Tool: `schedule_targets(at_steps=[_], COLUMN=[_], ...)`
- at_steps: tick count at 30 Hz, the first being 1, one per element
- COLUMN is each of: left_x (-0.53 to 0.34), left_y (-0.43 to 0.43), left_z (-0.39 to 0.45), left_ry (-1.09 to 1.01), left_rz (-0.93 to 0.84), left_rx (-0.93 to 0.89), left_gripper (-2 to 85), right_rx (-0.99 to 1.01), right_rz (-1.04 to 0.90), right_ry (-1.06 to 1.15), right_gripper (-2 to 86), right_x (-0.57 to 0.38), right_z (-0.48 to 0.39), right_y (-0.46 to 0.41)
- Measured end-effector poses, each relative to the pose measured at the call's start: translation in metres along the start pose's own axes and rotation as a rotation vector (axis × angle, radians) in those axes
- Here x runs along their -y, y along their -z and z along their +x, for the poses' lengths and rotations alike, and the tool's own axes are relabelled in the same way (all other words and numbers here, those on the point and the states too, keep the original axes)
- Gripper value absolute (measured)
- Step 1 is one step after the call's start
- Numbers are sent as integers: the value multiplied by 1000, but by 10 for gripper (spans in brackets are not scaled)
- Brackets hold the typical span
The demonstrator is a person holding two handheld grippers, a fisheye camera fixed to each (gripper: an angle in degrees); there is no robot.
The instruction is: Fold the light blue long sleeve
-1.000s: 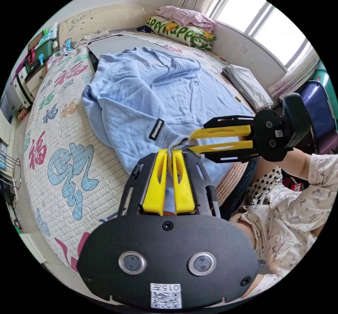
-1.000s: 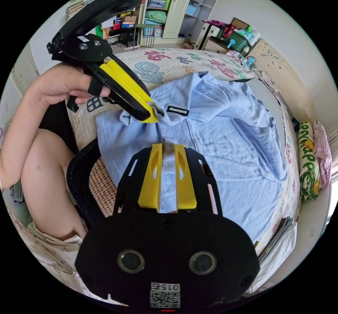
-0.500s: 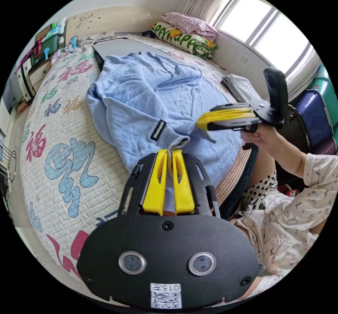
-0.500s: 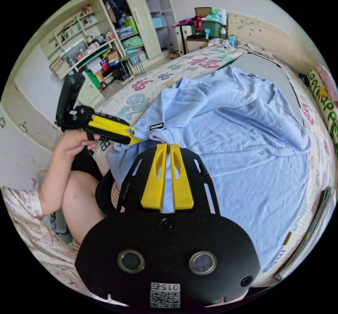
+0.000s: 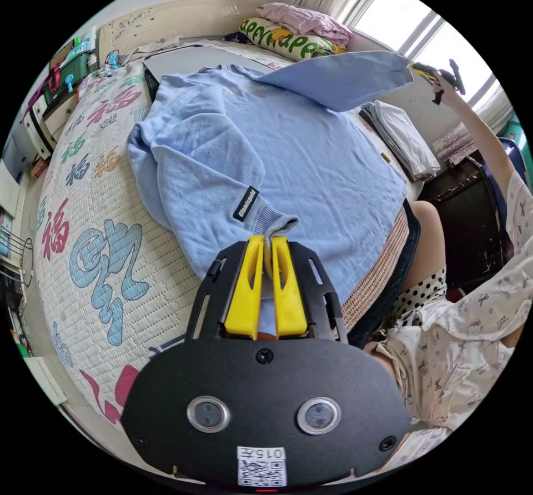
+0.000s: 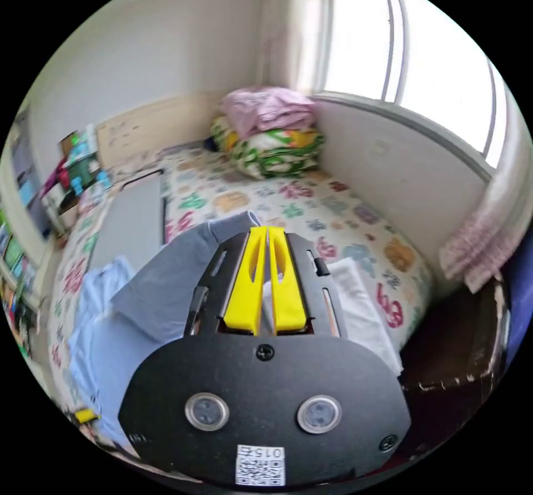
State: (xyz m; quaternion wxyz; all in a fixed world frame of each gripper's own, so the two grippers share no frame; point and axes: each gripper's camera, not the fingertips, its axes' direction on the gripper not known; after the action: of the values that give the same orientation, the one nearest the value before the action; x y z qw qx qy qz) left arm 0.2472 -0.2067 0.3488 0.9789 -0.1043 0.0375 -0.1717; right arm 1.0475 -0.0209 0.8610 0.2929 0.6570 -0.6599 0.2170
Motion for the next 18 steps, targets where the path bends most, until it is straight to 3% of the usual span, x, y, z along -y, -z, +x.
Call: schedule_targets(at_steps=[3, 7, 12, 15, 16, 18], left_x=[-14, -30, -80, -121, -127, -146], left_y=[7, 13, 55, 147, 171, 259], left_z=[7, 22, 28, -5, -18, -69], left_ry=[6, -48, -55, -71, -54, 78], left_rz=[-11, -36, 58, 224, 250, 349], left_rx=[34, 105, 90, -103, -97, 121], left_gripper=[4, 4, 5, 9, 10, 15], right_rx=[100, 424, 663, 691, 681, 667], right_rz=[36, -148, -350, -406, -403, -383], right_ry=[-30, 173, 241, 282, 301, 294], right_gripper=[62, 58, 40, 26, 22, 16], right_x=[-6, -88, -190, -214, -216, -214], right_z=[25, 16, 27, 47, 57, 74], right_y=[27, 46, 103, 154, 177, 209])
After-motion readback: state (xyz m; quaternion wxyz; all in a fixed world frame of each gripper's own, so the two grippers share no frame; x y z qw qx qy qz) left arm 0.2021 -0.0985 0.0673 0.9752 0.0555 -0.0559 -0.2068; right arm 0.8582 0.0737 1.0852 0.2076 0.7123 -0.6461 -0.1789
